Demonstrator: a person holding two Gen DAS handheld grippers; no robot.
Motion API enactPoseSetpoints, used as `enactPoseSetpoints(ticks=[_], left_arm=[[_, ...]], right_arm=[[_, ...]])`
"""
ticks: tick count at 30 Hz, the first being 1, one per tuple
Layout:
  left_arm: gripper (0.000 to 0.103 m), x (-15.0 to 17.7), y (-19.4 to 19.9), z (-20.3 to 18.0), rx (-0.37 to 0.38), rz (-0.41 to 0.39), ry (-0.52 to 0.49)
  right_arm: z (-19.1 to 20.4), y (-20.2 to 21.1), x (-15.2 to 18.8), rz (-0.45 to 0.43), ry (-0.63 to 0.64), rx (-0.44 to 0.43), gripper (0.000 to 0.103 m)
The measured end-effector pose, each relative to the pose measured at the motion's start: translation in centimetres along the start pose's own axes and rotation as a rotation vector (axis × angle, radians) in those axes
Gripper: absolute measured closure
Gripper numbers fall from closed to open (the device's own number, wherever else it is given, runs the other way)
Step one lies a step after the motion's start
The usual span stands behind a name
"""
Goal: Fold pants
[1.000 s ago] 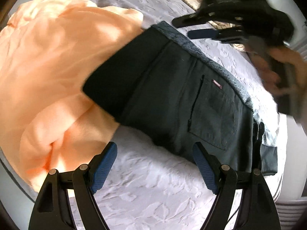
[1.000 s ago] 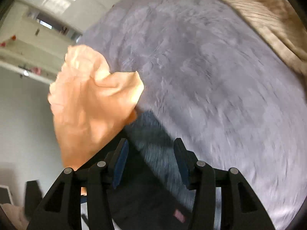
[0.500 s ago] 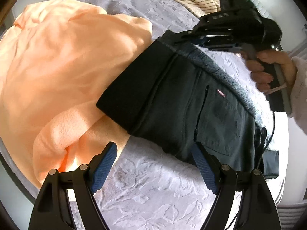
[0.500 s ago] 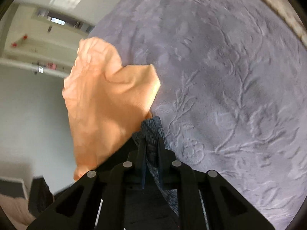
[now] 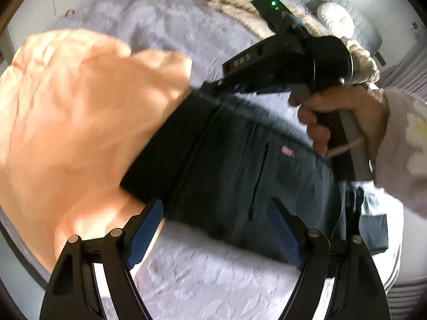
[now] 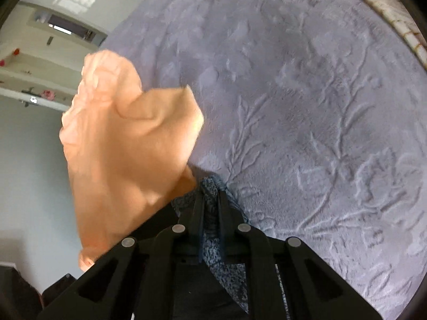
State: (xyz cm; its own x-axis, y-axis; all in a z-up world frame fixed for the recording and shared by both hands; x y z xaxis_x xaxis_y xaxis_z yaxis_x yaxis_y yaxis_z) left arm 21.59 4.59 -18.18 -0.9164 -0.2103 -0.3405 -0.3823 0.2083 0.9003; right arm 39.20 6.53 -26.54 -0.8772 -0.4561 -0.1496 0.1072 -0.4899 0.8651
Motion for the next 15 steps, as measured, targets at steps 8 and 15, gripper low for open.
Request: enactPoseSetpoints(ticks=[8, 15], left_arm=[[0.021, -3.6, -3.3, 0.1, -0.049, -0.023, -0.003], [0.021, -1.4, -4.7, 1.5, -0.123, 0.011, -0.110]], right_arm=[[-0.2, 6.7, 2.1, -0.073, -0.045, 0.002, 0.085], [-5.2, 2.3, 5.8, -0.056, -0.265, 0.016, 0.087]])
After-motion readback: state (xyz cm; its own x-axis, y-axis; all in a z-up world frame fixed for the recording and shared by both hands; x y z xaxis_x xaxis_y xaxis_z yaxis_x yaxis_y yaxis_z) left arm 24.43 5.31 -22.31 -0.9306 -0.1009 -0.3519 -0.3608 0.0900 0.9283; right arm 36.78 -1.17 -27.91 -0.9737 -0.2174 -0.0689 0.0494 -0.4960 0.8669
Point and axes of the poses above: each gripper's, at about its wrist camera, not at the fingertips, and y roughly against the way its jaws point, z to its left, x to its underside, the point moved 10 cm from there along -y, roughly the way its jaws point, and after that the axes turned 2 degrees about -y, right-handed, at the moved point
